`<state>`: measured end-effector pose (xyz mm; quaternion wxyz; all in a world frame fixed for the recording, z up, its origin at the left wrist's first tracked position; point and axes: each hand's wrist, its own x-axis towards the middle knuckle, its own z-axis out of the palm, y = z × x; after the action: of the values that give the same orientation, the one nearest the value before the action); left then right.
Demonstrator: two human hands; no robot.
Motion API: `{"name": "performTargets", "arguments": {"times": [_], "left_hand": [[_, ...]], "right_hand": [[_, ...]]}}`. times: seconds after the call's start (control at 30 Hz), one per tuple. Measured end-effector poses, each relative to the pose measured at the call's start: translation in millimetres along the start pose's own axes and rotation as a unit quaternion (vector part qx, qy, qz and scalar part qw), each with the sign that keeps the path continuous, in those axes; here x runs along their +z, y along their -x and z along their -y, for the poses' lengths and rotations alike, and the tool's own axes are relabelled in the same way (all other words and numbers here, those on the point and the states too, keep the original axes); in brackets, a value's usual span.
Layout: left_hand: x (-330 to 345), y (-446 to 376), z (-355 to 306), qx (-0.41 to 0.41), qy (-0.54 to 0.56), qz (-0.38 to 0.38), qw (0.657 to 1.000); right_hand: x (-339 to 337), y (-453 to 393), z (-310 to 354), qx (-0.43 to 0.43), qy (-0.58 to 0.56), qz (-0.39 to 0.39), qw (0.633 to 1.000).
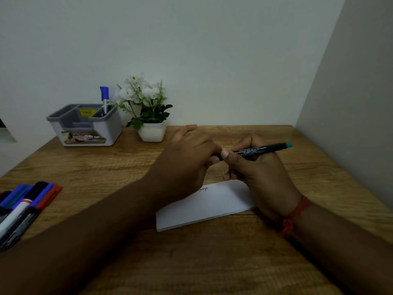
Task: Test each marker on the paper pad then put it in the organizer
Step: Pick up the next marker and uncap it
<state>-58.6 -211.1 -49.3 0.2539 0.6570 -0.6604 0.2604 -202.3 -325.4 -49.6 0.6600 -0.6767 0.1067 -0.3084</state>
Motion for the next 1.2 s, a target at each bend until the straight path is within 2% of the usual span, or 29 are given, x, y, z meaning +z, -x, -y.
{"name": "performTargets", "arguments": {"times": [0.13,0.23,0.4,0.47,0.6,0.7,0.8,0.87,1.03,1.2], "left_hand": [[-7,-2,3,-0.019,-0.029,0.014,0.999],[-19,3,15,-0.053,-0.107,0.023,0.993],[-47,13,44,-0.137,-0.185,0.057,0.971],[-61,24,57,-0.163,-0.203,0.062,0.963],[-99,57,91,-0.222,-0.251,0.058,0.940],[-125,84,116,-0.261,-0.277,0.047,0.923],[-138,107,139,-0.295,-0.296,0.052,0.907],[-140,119,149,-0.316,-0.298,0.051,0.899],[-136,131,156,-0.339,-0.273,0.033,0.900],[-136,132,161,-0.342,-0.262,0.034,0.902]], "right_hand": [[1,-4,6,-0.007,0.025,-0.039,0.999],[6,-6,12,0.003,0.024,-0.054,0.998],[23,-14,21,0.075,0.017,0.012,0.997],[34,-23,25,0.085,0.079,0.032,0.993],[70,-49,37,0.049,0.231,0.106,0.966],[104,-70,48,-0.049,0.352,0.123,0.927],[144,-100,59,-0.138,0.415,0.107,0.893],[172,-123,67,-0.176,0.472,0.102,0.858],[228,-177,92,-0.192,0.650,0.122,0.725],[264,-211,98,-0.131,0.708,0.171,0.673]]}}
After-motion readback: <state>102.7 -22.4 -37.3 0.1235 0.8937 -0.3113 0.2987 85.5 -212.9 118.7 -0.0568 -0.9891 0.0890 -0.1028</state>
